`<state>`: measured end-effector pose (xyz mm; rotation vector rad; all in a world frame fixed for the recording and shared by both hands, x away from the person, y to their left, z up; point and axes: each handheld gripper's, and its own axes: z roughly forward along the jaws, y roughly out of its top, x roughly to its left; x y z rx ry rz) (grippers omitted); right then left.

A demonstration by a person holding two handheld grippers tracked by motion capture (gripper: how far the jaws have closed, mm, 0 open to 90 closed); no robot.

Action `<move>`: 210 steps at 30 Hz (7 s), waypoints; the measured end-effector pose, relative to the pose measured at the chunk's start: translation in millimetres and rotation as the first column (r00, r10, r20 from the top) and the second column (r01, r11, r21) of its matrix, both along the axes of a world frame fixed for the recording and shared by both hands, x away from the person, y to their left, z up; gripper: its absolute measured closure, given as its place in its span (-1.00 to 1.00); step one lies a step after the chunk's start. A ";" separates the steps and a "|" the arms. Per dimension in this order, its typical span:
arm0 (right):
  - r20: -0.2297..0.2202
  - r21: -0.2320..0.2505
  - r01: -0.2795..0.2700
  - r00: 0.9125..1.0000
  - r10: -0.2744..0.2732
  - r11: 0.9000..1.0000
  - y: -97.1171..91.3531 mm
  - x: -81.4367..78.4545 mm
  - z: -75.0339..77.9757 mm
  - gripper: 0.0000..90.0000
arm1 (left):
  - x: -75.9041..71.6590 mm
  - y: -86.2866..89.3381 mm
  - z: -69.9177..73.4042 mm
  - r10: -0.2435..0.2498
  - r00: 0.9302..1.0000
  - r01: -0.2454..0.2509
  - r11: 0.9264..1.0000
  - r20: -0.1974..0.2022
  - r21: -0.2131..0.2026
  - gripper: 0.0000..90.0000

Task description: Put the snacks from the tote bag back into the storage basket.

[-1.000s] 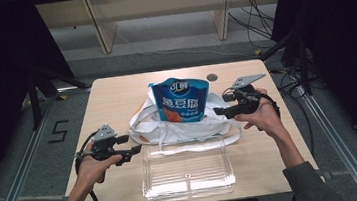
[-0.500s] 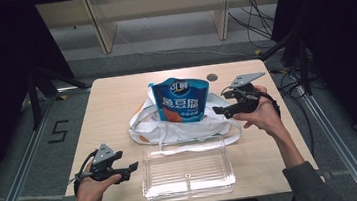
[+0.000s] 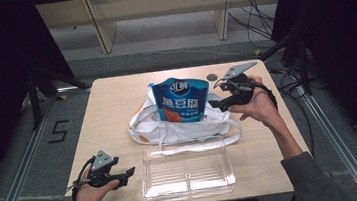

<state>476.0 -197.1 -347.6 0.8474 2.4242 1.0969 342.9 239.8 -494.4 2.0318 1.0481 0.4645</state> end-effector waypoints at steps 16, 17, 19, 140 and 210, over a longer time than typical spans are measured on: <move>0.014 -0.084 -0.105 0.994 0.107 0.991 54.6 20.9 51.8 -0.31 | 1.1 1.6 -1.4 -0.001 1.000 0.001 1.000 0.001 0.007 -0.46; 0.014 -0.084 -0.105 0.994 0.107 0.991 54.6 20.9 51.8 -0.31 | 1.1 1.6 -1.4 -0.001 1.000 0.001 1.000 0.001 0.007 -0.46; 0.024 -0.101 -0.118 0.992 0.121 0.988 63.1 24.5 54.4 -0.27 | 0.8 2.5 -1.4 -0.002 1.000 0.002 1.000 -0.005 0.012 -0.46; -0.085 -0.398 -0.483 0.866 0.493 0.780 118.5 -81.1 134.7 1.00 | 5.7 11.1 -4.0 0.060 0.998 -0.060 0.998 -0.009 -0.021 -0.44; 0.021 -0.008 -0.196 0.980 0.196 0.981 -15.1 -91.5 12.5 -0.22 | 6.0 10.1 -4.3 0.012 1.000 -0.012 1.000 -0.020 0.010 -0.46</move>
